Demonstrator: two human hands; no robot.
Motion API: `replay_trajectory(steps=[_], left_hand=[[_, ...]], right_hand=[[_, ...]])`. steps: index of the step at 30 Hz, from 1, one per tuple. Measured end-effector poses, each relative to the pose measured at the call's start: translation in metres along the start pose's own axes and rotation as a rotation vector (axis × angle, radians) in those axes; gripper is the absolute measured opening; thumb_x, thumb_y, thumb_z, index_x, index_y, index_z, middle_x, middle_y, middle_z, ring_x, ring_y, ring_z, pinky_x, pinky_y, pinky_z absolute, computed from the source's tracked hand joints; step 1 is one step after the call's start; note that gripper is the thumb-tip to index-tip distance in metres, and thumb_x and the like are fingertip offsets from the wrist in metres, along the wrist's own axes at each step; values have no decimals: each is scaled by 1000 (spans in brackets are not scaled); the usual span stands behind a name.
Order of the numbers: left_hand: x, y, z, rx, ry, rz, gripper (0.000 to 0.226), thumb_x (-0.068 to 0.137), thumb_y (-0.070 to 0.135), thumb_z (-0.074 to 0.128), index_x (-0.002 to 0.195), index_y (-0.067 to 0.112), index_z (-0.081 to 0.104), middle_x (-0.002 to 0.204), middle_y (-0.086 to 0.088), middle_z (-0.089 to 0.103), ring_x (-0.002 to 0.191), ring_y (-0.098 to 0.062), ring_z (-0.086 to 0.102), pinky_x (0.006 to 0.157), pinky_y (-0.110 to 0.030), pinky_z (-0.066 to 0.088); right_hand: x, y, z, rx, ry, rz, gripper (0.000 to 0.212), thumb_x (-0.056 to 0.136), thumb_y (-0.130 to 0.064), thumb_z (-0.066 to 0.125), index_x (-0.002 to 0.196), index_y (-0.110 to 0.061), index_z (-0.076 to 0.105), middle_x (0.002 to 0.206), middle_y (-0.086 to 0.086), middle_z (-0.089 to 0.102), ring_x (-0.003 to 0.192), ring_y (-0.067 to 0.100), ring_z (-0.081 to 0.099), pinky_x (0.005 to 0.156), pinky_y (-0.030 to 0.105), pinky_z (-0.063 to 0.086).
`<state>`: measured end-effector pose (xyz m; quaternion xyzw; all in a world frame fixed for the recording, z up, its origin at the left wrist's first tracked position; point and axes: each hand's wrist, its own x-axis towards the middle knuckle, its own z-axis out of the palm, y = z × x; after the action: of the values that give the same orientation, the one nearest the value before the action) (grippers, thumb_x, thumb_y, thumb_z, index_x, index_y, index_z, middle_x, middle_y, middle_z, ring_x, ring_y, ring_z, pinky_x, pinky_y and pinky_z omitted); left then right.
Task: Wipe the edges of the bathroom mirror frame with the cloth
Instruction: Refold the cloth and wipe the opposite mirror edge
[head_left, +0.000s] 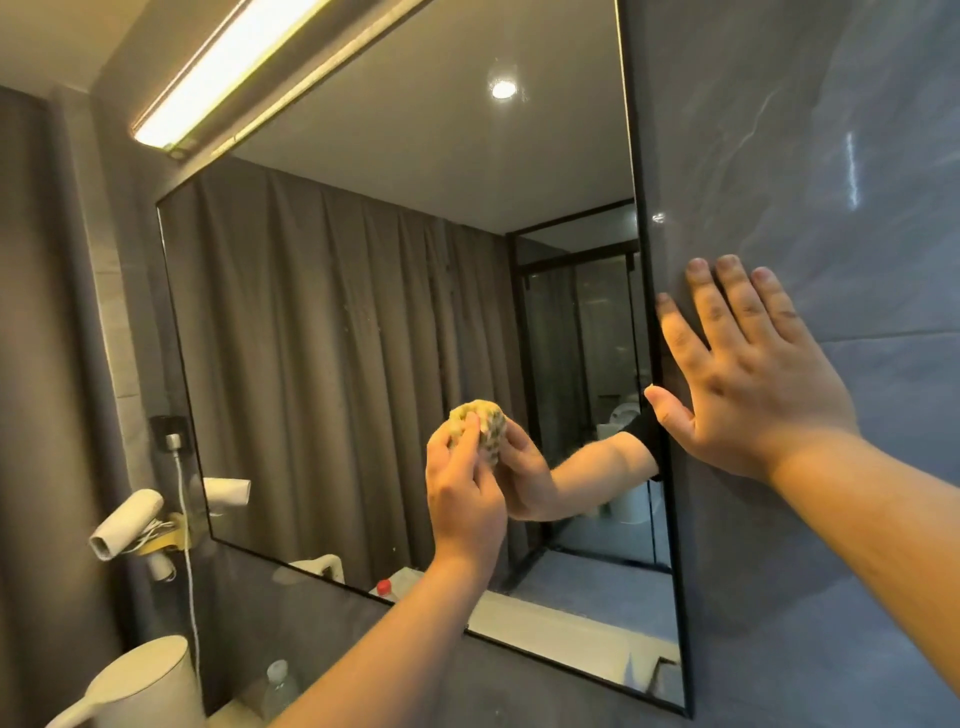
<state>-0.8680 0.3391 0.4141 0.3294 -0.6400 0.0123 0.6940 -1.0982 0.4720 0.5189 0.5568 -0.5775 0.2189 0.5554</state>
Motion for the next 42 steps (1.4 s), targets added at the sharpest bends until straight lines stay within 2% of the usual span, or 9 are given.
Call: replay_trajectory(steps=[6, 11, 15, 20, 23, 25, 30, 35, 42], left_hand=[[-62, -17, 9, 77, -106, 37, 45, 100, 18, 41, 145, 13, 43, 146, -4, 35, 135, -14, 39, 108, -36, 44], [-63, -14, 12, 132, -132, 12, 55, 103, 46, 18, 148, 19, 35, 149, -3, 30, 133, -16, 40, 107, -29, 42], [-38, -4, 8, 126, -85, 28, 51, 101, 35, 26, 147, 17, 39, 146, -9, 37, 128, -9, 36, 104, -14, 30], [21, 0, 1, 121, 12, 127, 44, 92, 1, 55, 136, 8, 54, 133, -12, 56, 126, -23, 48, 107, -29, 41], [34, 5, 1, 180, 58, 139, 39, 90, 7, 60, 129, 10, 62, 120, -8, 63, 114, -23, 50, 97, -11, 31], [27, 4, 2, 201, 43, 129, 39, 89, 8, 62, 127, 11, 63, 113, -10, 60, 106, -24, 51, 88, -9, 29], [-14, -6, 8, 217, -40, 147, 41, 88, 13, 64, 128, 12, 61, 109, -11, 53, 98, -23, 49, 80, -21, 41], [-64, -5, 9, 231, -151, 222, 46, 101, 40, 37, 138, 16, 50, 123, -4, 42, 109, -16, 41, 90, -23, 41], [-53, -14, 2, 285, -191, 328, 48, 92, 22, 45, 138, 11, 51, 121, -13, 50, 107, -22, 48, 87, -28, 48]], right_hand=[[-1, -1, 2, 2, 4, 9, 84, 88, -58, 37, 151, -2, 32, 157, 30, 18, 148, 45, 13, 122, 55, 9], [-2, -1, 1, -9, -3, 9, 85, 88, -59, 35, 152, -3, 29, 158, 30, 17, 148, 44, 11, 122, 56, 9], [-2, -1, -1, -9, -8, 6, 84, 89, -58, 34, 152, -3, 29, 158, 29, 17, 149, 44, 11, 122, 55, 9], [-2, -1, -1, -7, 3, 4, 84, 88, -58, 35, 151, -3, 30, 158, 30, 18, 148, 45, 13, 122, 55, 10], [-1, -1, 0, -5, 7, 2, 85, 88, -58, 36, 151, -2, 30, 157, 30, 18, 148, 45, 13, 122, 55, 9], [-2, -1, 0, -3, 9, 0, 85, 87, -58, 36, 151, -2, 30, 157, 31, 19, 147, 46, 13, 121, 56, 10], [-1, -1, -2, 3, -1, 5, 85, 87, -58, 34, 151, -1, 30, 157, 31, 18, 147, 46, 13, 121, 56, 10], [-1, -1, 0, 11, 3, 2, 86, 88, -58, 33, 152, -2, 25, 158, 31, 16, 148, 46, 12, 121, 56, 9], [-2, -1, 2, 5, -2, 4, 86, 88, -59, 31, 154, -4, 23, 159, 30, 14, 149, 45, 10, 122, 55, 8]])
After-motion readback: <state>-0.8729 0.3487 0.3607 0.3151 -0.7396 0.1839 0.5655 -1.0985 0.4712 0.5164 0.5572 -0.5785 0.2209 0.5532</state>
